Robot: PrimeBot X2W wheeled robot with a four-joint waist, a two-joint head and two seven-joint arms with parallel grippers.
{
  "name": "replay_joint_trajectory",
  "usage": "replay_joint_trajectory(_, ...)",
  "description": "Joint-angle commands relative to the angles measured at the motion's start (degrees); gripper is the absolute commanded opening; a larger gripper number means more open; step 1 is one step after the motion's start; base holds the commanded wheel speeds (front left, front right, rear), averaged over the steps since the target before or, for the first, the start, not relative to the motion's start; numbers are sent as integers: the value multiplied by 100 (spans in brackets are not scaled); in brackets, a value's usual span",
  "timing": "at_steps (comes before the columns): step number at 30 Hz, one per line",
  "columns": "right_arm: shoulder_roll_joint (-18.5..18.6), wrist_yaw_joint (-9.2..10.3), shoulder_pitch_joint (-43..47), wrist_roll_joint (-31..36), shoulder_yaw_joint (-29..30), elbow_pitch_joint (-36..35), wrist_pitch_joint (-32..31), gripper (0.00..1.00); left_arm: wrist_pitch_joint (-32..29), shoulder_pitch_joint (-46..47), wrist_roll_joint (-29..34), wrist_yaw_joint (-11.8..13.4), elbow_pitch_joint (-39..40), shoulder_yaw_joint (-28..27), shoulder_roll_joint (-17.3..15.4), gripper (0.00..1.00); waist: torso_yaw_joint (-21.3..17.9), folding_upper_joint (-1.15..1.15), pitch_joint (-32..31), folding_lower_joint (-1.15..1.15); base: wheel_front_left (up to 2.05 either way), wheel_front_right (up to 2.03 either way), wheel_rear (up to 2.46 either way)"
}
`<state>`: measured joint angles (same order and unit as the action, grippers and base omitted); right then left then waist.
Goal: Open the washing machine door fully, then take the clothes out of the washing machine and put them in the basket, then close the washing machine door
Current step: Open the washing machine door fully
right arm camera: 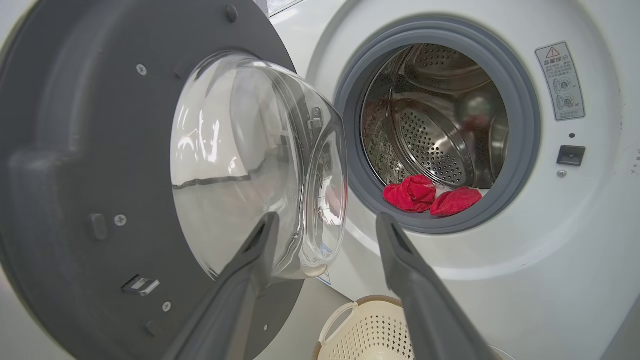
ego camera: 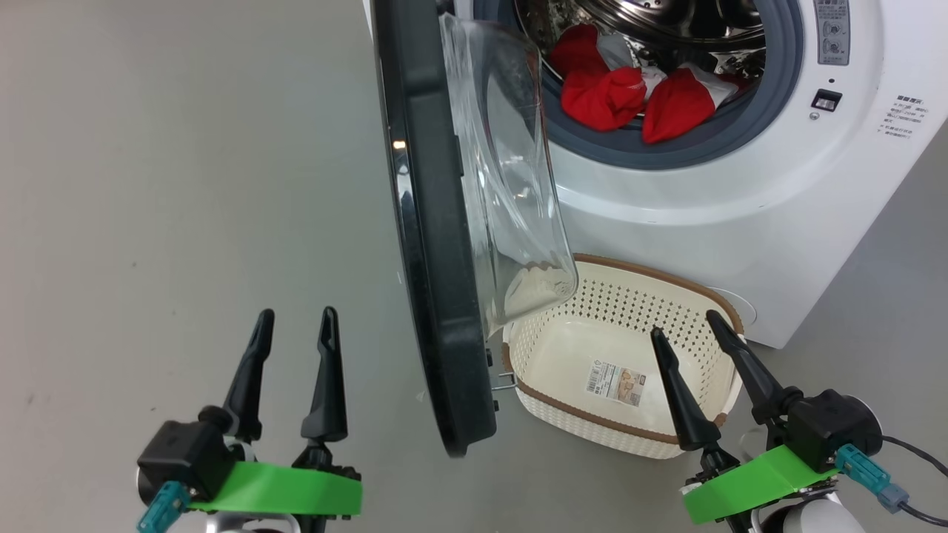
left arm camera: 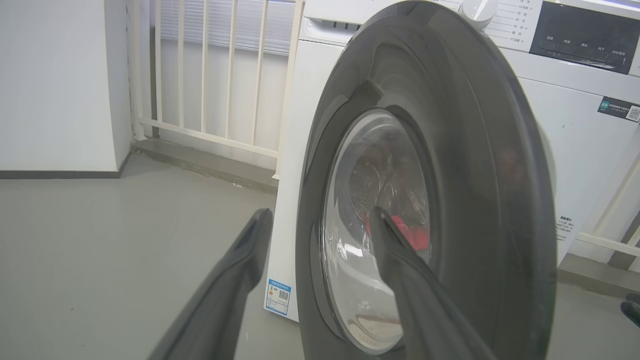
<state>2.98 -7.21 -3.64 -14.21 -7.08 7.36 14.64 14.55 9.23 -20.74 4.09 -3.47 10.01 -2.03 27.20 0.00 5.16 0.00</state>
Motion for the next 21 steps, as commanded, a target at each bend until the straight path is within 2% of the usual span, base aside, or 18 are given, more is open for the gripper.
replay_joint_trajectory(1, -10, -28, -78, -60, -110, -150, 36, 100, 45, 29, -1, 40, 113, -176, -85, 100, -5, 0, 3, 0, 0, 0, 0)
replay_joint_trajectory(7, -10, -28, -102, -54, -92, -125, 36, 100, 45, 32, -14, 60, 68, -121, -85, 100, -13, 0, 8, 0, 0, 0, 0)
replay_joint_trajectory(8, -10, -28, -100, -62, -91, -120, 36, 100, 45, 29, -8, 56, 49, -109, -85, 82, -13, 0, 3, 0, 0, 0, 0)
replay_joint_trajectory(9, -10, -28, -97, -70, -91, -118, 36, 100, 45, 30, -2, 55, 32, -102, -85, 46, -13, 0, -1, 0, 0, 0, 0)
replay_joint_trajectory(10, -10, -28, -97, -70, -91, -118, 36, 100, 45, 30, -2, 55, 32, -102, -85, 46, -13, 0, -1, 0, 0, 0, 0)
replay_joint_trajectory(12, -10, -28, -91, -90, -96, -114, 36, 100, 45, 29, 8, 58, 12, -94, -85, 0, -16, 0, -12, 0, 0, 0, 0)
replay_joint_trajectory(21, -10, -28, -101, -126, -89, -115, 36, 100, 45, 132, 190, 110, 424, -98, -85, 0, -24, 0, -23, 0, 0, 0, 0)
